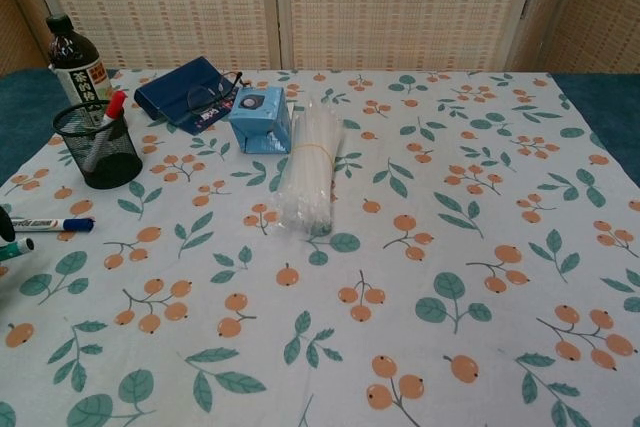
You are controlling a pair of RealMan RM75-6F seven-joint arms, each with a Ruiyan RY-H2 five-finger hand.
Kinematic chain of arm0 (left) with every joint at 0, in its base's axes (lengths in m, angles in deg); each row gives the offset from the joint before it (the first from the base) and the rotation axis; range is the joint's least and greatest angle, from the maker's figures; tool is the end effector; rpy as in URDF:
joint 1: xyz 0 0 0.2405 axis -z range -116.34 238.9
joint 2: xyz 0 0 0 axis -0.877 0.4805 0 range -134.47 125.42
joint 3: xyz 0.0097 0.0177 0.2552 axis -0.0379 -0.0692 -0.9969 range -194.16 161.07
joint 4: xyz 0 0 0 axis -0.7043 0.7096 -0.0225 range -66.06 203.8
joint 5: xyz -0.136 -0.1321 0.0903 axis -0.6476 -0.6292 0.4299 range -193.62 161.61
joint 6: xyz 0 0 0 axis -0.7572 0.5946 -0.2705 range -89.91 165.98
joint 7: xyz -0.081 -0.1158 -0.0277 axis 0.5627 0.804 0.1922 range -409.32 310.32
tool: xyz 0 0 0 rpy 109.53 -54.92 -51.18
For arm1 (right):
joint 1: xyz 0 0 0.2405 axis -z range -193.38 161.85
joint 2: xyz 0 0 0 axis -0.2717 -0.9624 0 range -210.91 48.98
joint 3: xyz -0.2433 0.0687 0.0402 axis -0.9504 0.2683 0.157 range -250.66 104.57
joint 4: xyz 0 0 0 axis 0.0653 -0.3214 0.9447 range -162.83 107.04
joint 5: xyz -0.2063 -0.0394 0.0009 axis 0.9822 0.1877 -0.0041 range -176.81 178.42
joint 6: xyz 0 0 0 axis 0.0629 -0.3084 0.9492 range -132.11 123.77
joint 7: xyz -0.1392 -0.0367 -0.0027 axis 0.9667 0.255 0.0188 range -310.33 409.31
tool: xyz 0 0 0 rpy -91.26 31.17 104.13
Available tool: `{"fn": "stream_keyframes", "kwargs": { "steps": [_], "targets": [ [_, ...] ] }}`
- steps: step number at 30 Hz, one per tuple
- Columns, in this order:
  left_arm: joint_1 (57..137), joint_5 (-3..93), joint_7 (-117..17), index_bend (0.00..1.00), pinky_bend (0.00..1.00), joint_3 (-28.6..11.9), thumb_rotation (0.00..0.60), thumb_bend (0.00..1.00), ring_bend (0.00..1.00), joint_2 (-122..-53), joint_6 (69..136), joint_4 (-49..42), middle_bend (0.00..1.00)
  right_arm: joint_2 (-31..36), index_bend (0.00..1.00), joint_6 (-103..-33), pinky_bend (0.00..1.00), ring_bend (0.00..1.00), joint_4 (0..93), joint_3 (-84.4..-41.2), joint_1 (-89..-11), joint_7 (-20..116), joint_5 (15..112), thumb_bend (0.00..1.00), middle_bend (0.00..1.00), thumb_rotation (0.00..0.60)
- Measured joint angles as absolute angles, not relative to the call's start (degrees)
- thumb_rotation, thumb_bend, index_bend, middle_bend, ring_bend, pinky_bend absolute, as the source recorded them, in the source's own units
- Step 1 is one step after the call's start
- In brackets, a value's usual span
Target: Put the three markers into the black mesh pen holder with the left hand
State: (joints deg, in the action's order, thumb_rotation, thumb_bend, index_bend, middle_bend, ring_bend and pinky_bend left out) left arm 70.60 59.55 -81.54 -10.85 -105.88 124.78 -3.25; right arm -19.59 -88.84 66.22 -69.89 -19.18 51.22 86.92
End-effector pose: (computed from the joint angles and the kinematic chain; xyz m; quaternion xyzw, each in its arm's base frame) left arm -0.2846 0.2069 -0.0081 -0.5929 -0.3399 -0.2886 0.6705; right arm -0.3125 -0.1741 0.1711 0.5994 -0.3806 0.3690 0.5997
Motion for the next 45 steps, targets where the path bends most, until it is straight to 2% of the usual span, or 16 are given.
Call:
{"fn": "stream_keyframes", "kwargs": {
  "steps": [4, 9, 12, 16, 21, 29, 33, 45],
  "targets": [
    [71.0, 61.5, -81.6, 0.43, 0.17, -10.1, 0.600, 0.40, 0.19, -101.4, 126.2, -11.0, 0.54, -19.7, 0.15, -89.1, 0.15, 0.09, 66.1, -69.9, -19.1, 50.8, 87.1, 0.00, 0.06, 0.600],
    [73.1, 62.2, -77.9, 0.44, 0.21, -6.6, 0.600, 0.40, 0.23, -91.4, 124.2, -26.0, 0.58, -19.8, 0.15, -89.5, 0.15, 0.09, 66.1, -69.9, -19.0, 49.9, 87.5, 0.00, 0.06, 0.600],
    [75.2, 60.0, -70.7, 0.44, 0.22, -3.3, 0.600, 0.40, 0.24, -84.0, 119.2, -33.5, 0.57, -19.8, 0.15, -90.0, 0.15, 0.09, 66.1, -69.9, -19.0, 48.9, 88.2, 0.00, 0.06, 0.600],
    [78.5, 55.7, -56.8, 0.45, 0.23, 1.4, 0.600, 0.40, 0.24, -77.8, 109.3, -36.3, 0.58, -20.1, 0.15, -91.0, 0.15, 0.09, 66.3, -69.9, -18.6, 48.9, 88.6, 0.00, 0.06, 0.600],
    [84.0, 51.8, -38.0, 0.48, 0.23, 6.7, 0.600, 0.40, 0.24, -73.8, 97.0, -32.5, 0.59, -20.2, 0.14, -91.4, 0.15, 0.09, 66.6, -69.9, -18.4, 49.3, 88.8, 0.00, 0.06, 0.600],
    [91.5, 51.9, -24.9, 0.49, 0.22, 8.7, 0.600, 0.40, 0.24, -75.4, 88.3, -15.3, 0.60, -20.1, 0.14, -91.7, 0.15, 0.09, 67.0, -69.7, -18.2, 51.3, 88.2, 0.00, 0.06, 0.600],
    [93.8, 52.9, -19.5, 0.49, 0.22, 8.1, 0.600, 0.40, 0.24, -76.8, 85.7, -9.2, 0.60, -20.0, 0.14, -91.7, 0.15, 0.09, 67.3, -69.7, -18.1, 51.9, 88.1, 0.00, 0.06, 0.600],
    [95.8, 56.0, -6.7, 0.49, 0.21, 5.1, 0.600, 0.40, 0.23, -81.8, 84.4, -0.6, 0.60, -19.5, 0.14, -90.7, 0.15, 0.09, 66.9, -69.4, -18.5, 52.3, 87.1, 0.00, 0.06, 0.600]
  ]
}}
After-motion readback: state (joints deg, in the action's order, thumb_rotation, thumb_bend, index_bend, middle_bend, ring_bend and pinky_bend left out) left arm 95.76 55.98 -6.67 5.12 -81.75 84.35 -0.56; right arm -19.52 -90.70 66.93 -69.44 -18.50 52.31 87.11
